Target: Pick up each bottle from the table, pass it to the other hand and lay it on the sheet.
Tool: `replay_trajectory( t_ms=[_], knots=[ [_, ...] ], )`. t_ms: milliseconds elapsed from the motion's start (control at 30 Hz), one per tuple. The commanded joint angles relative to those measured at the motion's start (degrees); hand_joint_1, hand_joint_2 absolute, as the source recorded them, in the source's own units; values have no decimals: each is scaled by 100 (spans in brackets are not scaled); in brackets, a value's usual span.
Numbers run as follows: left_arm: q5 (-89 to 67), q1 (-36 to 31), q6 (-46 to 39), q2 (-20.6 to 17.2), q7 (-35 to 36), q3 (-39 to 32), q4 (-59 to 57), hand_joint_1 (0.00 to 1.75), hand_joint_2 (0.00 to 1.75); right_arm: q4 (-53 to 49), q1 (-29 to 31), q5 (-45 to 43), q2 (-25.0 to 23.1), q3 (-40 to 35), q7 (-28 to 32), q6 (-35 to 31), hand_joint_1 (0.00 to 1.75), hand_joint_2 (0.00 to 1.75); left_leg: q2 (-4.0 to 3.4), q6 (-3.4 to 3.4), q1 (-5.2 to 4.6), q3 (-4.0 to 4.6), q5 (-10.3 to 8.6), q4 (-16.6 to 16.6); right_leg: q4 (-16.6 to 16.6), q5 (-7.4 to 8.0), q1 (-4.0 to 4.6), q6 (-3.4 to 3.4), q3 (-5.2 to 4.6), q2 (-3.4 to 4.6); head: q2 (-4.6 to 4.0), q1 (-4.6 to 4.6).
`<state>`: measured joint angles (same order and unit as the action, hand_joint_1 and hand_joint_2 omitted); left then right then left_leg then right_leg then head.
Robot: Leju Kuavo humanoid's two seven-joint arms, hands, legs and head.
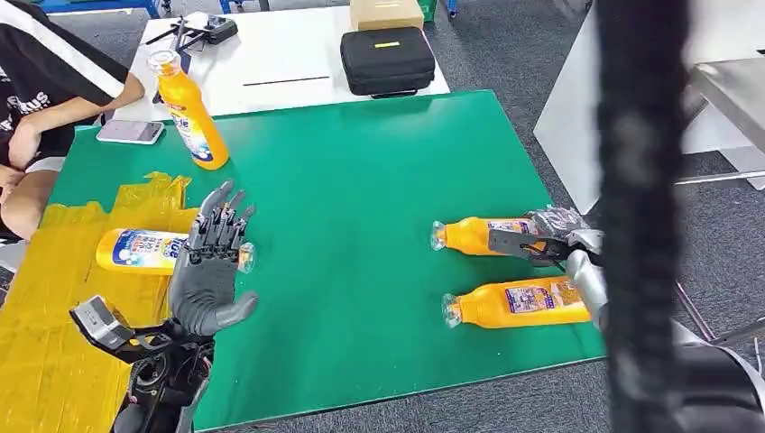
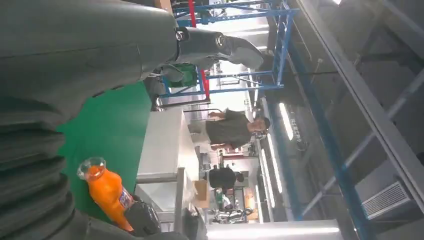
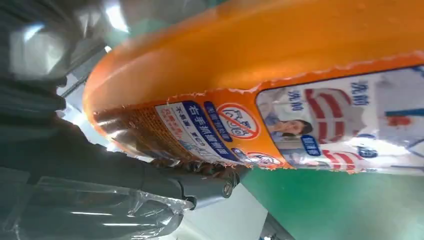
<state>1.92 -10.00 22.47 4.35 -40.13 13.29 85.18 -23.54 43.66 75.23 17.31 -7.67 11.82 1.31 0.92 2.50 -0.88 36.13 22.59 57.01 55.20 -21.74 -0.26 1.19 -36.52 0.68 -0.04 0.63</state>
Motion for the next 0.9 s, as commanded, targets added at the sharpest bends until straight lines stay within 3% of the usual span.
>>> replay_trajectory(
  t_ms=[33, 67, 100, 167, 233, 300, 533, 600, 700, 733, 800, 900],
  knots=[
    [7, -87, -25, 30, 13, -77, -309, 0, 175, 491, 84, -7, -117, 38, -2, -71, 175, 175, 0, -19, 5, -37, 14, -2, -4, -15, 5, -3, 40, -11, 0, 0],
    [9, -72, -21, 27, 13, -79, -294, 0, 175, 483, 82, -7, -118, 36, -10, -98, 175, 175, -1, -21, 5, -42, 17, -1, -3, -18, 6, -3, 45, -11, 0, 0],
    [-8, 48, -60, 17, 13, -102, -204, 0, 175, 359, 9, -15, -188, 66, -228, -726, 175, 175, -2, -15, 5, -27, 9, -4, -6, -8, 6, -3, 29, -5, 0, 4],
    [-60, 80, -138, 48, 13, -129, -216, 0, 175, 246, -33, -202, -318, 248, -282, -1347, 175, 175, -10, -19, 5, -41, 16, -5, -7, -13, 6, -3, 42, 0, 0, 4],
    [-144, 82, -220, 49, 13, -127, -248, 0, 175, 151, -57, -338, -417, 360, -259, -1615, 175, 175, -18, -22, 6, -46, 21, -2, -4, -16, 6, -4, 46, 6, 0, 2],
    [-436, 59, -465, 25, 13, -70, -370, 0, 175, -213, -230, -1154, -697, 924, 183, -2149, 175, 175, -15, -16, 2, -25, 13, -2, -1, -9, 2, -3, 25, 7, 0, 4],
    [-602, 21, -592, 25, 20, -40, -402, 0, 175, -457, -364, -1390, -828, 987, 276, -2319, 175, 175, -15, -23, 5, -40, 21, 1, 3, -19, 5, -4, 38, 1, 0, 4],
    [-699, -90, -637, 11, 106, 26, -466, 0, 175, -764, -470, -1807, -1036, 1108, 578, -2668, 175, 175, -2, -14, 5, -20, 9, -2, -2, -9, 5, -3, 21, -6, 0, 2],
    [-647, -176, -603, -4, 215, 131, -561, 0, 175, -1522, -768, -2877, -1353, 1211, 994, -2669, 175, 175, -29, -35, 7, -65, 41, 13, 13, -32, 8, -5, 61, 11, 0, 2],
    [-593, -181, -564, -2, 240, 143, -593, 0, 175, -1725, -851, -3100, -1405, 1204, 1061, -2629, 175, 175, -17, -18, 5, -22, 13, -1, 0, -8, 4, -4, 21, 10, 0, 4],
    [-532, -236, -510, -3, 318, 215, -751, 0, 175, -2317, -1104, -3666, -1535, 1140, 1149, -2396, 175, 175, -18, -20, 5, -27, 15, -3, 0, -11, 5, -5, 26, 7, 0, 2],
    [-471, -489, -462, -25, 515, 388, -1110, 0, 175, -2935, -1371, -5027, -1684, 1022, 1447, -1336, 175, 175, 0, -20, 6, -27, 12, -3, 1, -15, 6, -5, 28, -11, 0, 4]
  ],
)
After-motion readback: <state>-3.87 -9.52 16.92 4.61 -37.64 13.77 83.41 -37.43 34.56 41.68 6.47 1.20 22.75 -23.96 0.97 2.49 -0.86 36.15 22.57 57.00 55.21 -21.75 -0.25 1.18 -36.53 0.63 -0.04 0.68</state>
